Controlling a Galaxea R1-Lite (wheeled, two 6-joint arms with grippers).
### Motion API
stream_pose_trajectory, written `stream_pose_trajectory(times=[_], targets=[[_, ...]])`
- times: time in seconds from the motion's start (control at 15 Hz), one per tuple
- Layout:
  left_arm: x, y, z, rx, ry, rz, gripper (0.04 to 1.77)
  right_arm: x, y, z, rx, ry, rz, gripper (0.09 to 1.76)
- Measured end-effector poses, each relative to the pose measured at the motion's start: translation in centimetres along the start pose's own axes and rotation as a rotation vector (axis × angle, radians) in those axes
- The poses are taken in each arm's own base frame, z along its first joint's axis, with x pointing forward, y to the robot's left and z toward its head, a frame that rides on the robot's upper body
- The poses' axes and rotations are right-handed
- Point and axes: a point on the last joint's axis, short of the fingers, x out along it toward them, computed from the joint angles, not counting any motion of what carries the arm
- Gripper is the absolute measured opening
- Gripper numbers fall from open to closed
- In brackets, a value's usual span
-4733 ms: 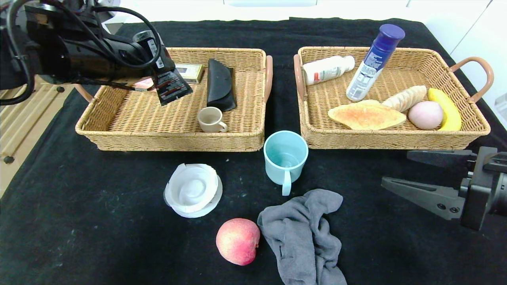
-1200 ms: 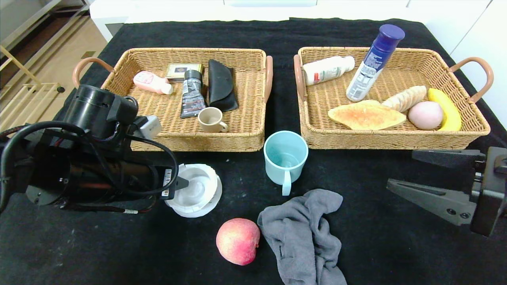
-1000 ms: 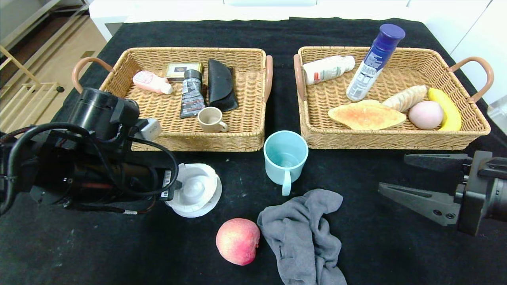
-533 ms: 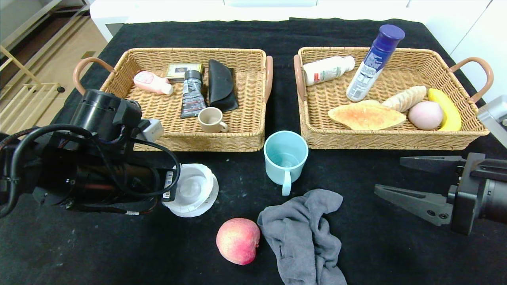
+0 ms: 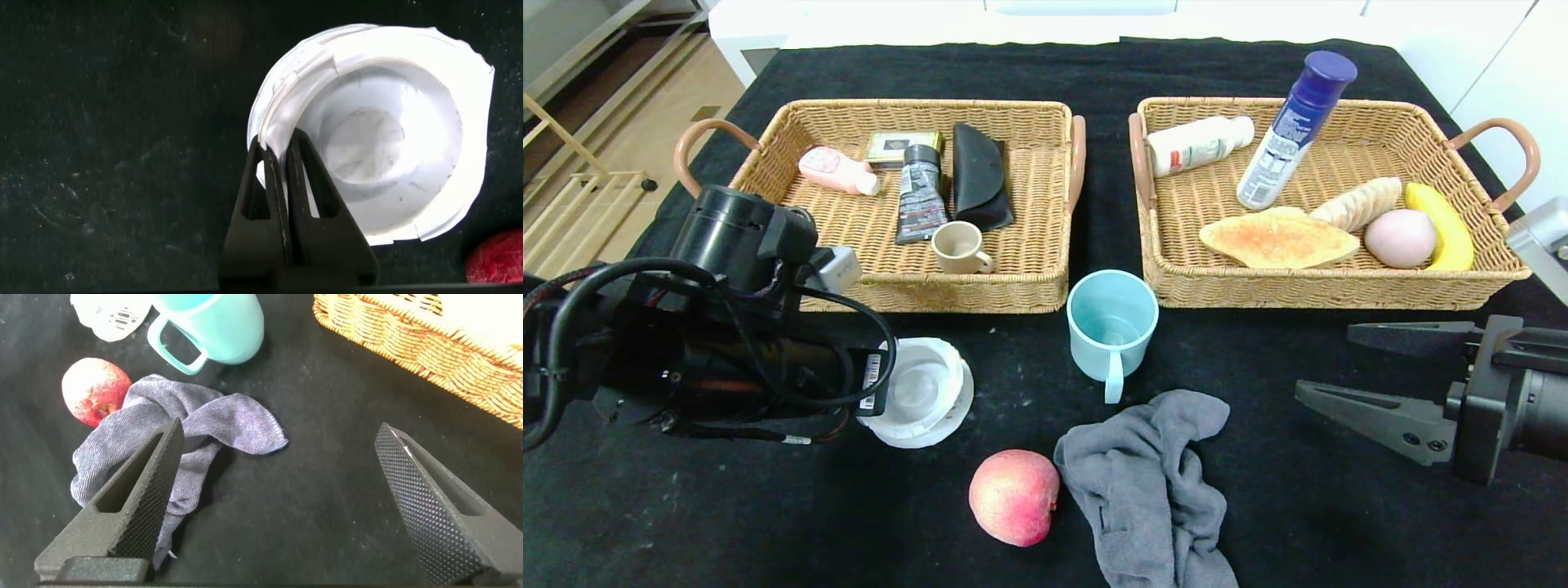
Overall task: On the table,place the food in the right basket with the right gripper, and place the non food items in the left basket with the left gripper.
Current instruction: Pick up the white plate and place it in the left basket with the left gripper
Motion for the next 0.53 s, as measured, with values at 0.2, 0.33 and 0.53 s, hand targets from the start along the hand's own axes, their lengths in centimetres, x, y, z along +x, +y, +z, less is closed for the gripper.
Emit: stream_pose_trajectory(times=[0.2, 0.33, 0.53], targets=[[0.0, 0.0, 0.0, 0.000, -0.001, -0.001, 0.14, 0.0, 0.0, 0.0, 0.000, 0.000, 0.000, 1.71], [-0.3, -0.1, 0.1, 0.000, -0.008, -0.012, 0.14, 0.0, 0.0, 0.0, 0.000, 0.000, 0.000, 1.71], [-1.8, -0.2, 0.4, 0.003, -0.048, -0.032, 0.14, 0.0, 0.0, 0.0, 0.000, 0.001, 0.000, 1.71]])
